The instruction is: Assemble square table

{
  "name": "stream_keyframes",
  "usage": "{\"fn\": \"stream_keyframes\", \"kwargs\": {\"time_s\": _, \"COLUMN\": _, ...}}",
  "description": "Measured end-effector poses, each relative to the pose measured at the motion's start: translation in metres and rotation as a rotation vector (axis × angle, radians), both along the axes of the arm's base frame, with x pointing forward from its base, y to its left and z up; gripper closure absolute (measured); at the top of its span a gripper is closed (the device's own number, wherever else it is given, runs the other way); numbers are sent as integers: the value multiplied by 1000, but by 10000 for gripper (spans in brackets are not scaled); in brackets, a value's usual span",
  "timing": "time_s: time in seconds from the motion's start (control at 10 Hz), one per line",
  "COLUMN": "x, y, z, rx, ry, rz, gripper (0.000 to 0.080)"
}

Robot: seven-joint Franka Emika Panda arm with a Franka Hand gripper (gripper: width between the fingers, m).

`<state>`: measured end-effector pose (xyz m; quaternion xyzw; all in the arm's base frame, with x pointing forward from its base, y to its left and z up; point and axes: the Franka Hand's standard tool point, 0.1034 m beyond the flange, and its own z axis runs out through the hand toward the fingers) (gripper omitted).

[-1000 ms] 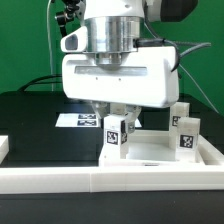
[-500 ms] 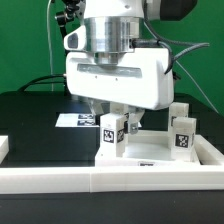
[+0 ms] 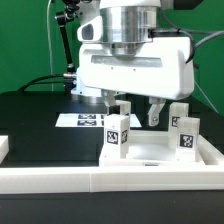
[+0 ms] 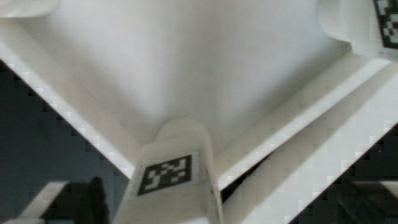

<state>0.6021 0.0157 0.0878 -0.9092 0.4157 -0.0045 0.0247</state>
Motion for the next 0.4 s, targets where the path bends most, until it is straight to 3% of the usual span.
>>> {"fn": "stream_keyframes", "kwargs": {"time_s": 0.4, "x": -1, "y": -1, "z": -2, "rx": -1, "ry": 2, "rz": 0, "gripper": 150}}
